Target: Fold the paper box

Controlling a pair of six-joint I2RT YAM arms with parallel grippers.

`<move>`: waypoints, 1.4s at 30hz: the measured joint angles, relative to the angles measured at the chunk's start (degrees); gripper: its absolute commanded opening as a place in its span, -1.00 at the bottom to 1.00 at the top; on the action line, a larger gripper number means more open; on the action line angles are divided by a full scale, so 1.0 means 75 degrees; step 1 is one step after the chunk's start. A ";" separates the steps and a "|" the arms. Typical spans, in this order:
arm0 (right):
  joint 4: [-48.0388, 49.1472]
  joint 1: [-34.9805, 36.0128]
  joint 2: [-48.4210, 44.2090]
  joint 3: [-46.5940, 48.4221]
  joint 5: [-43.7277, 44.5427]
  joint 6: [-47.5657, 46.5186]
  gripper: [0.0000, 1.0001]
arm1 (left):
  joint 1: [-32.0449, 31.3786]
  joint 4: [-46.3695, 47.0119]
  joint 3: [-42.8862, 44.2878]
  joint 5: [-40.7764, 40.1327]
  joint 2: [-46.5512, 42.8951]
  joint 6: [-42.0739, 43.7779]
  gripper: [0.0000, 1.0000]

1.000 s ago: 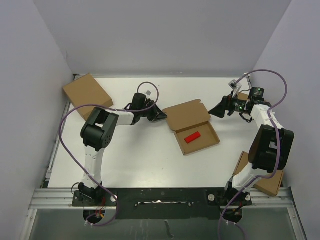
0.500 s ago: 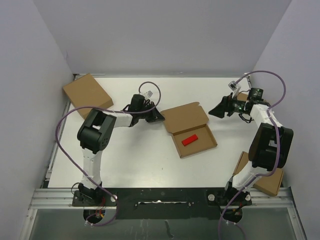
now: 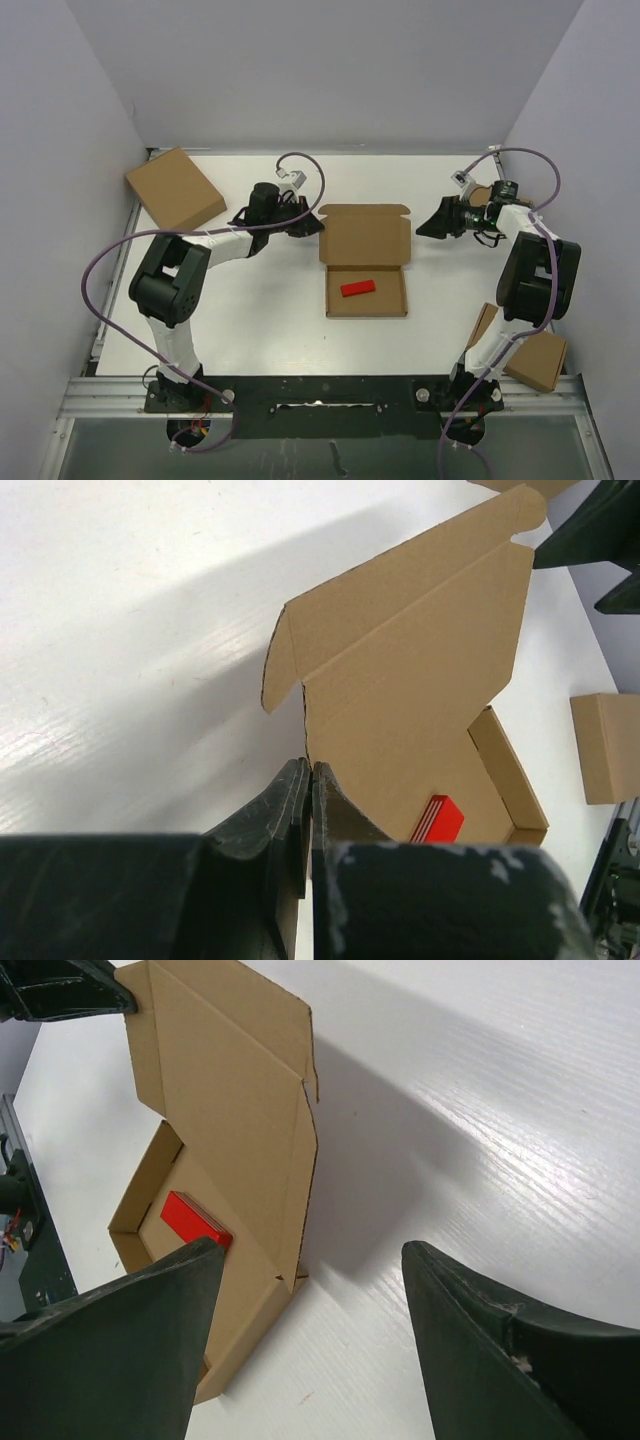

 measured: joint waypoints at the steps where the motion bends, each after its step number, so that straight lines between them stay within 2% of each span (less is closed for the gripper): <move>1: -0.0015 0.0000 0.0090 0.0029 0.0000 0.0003 0.43 | 0.0000 0.0044 -0.0020 0.0020 -0.0015 0.0076 -1.00; 18: -0.0312 0.0758 0.0490 0.0280 0.0108 -0.0143 0.17 | 0.0000 0.0210 -0.0405 0.0271 -0.0440 0.0545 -1.00; 20: -0.0338 0.0749 0.0612 0.0388 0.0163 -0.0175 0.07 | 0.0000 0.0216 -0.0405 0.0297 -0.0507 0.0589 -1.00; 25: -0.0434 0.0752 0.0743 0.0472 0.0221 -0.0315 -0.43 | 0.0000 0.0224 -0.0408 0.0332 -0.0522 0.0621 -1.00; 28: -0.0478 0.0799 0.0743 0.0481 0.0122 -0.0367 -0.62 | 0.0000 0.0221 -0.0405 0.0332 -0.0522 0.0632 -1.00; 37: -0.0586 0.0930 0.0740 0.0481 -0.0140 -0.0484 -0.66 | 0.0000 0.0207 -0.0405 0.0329 -0.0522 0.0638 -1.00; 42: -0.0656 0.1000 0.0740 0.0484 -0.0213 -0.0577 -0.97 | 0.0000 0.0210 -0.0405 0.0335 -0.0522 0.0635 -1.00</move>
